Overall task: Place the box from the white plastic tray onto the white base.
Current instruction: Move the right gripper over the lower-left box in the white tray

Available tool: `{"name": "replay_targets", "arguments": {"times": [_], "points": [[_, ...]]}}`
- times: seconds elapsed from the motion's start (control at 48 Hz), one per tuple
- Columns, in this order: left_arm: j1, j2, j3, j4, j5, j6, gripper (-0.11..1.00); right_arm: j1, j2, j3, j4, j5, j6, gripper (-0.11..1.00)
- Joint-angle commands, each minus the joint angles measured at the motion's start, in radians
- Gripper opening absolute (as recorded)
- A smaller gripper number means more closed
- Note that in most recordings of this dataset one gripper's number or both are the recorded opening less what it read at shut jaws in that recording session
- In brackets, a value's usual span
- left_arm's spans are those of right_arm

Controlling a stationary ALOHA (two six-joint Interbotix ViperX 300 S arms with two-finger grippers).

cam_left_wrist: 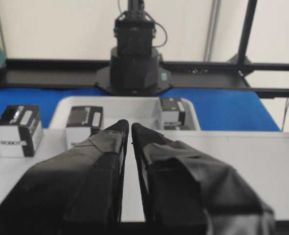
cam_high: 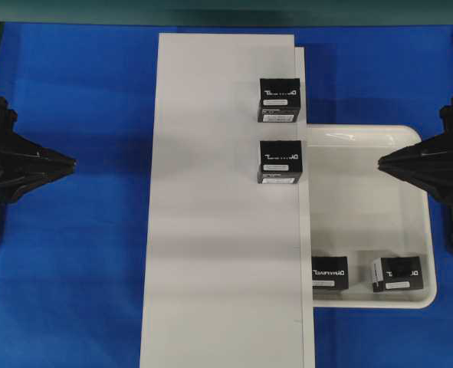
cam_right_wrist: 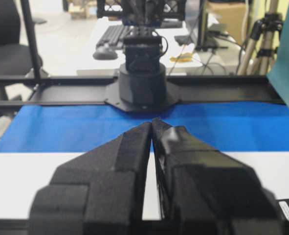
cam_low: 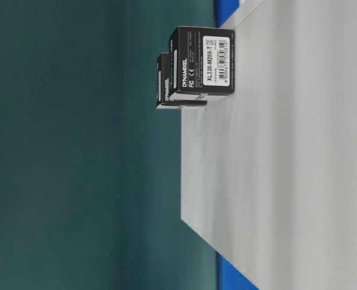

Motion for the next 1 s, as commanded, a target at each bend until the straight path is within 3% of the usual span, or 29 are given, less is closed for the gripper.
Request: {"name": "replay_targets", "arguments": {"times": [0.0,0.062,0.187,0.333,0.562,0.687,0.978], "points": [[0.003,0.023,-0.008,0.011,0.011,-0.018,0.14,0.002,0.012,0.0,0.074,0.003,0.015,0.14],[0.003,0.026,-0.017,0.011,0.009,-0.018,0.14,0.003,0.011,-0.003,0.074,0.044,0.025,0.13],[-0.002,0.021,-0.028,0.012,0.017,-0.018,-0.01,0.0,0.009,-0.023,0.074,0.19,0.086,0.02],[0.0,0.026,-0.044,0.012,0.041,-0.02,-0.04,0.002,0.011,-0.084,0.069,0.417,0.172,0.01],[0.003,0.034,-0.086,0.011,0.086,-0.018,-0.04,0.026,0.017,-0.167,0.067,0.727,0.167,0.01],[-0.002,0.035,-0.087,0.012,0.104,-0.02,-0.04,0.08,0.038,-0.193,0.067,0.825,0.167,0.01],[-0.014,0.054,-0.11,0.011,0.109,-0.021,-0.04,0.213,0.184,-0.258,0.072,0.897,0.183,0.01]]}}
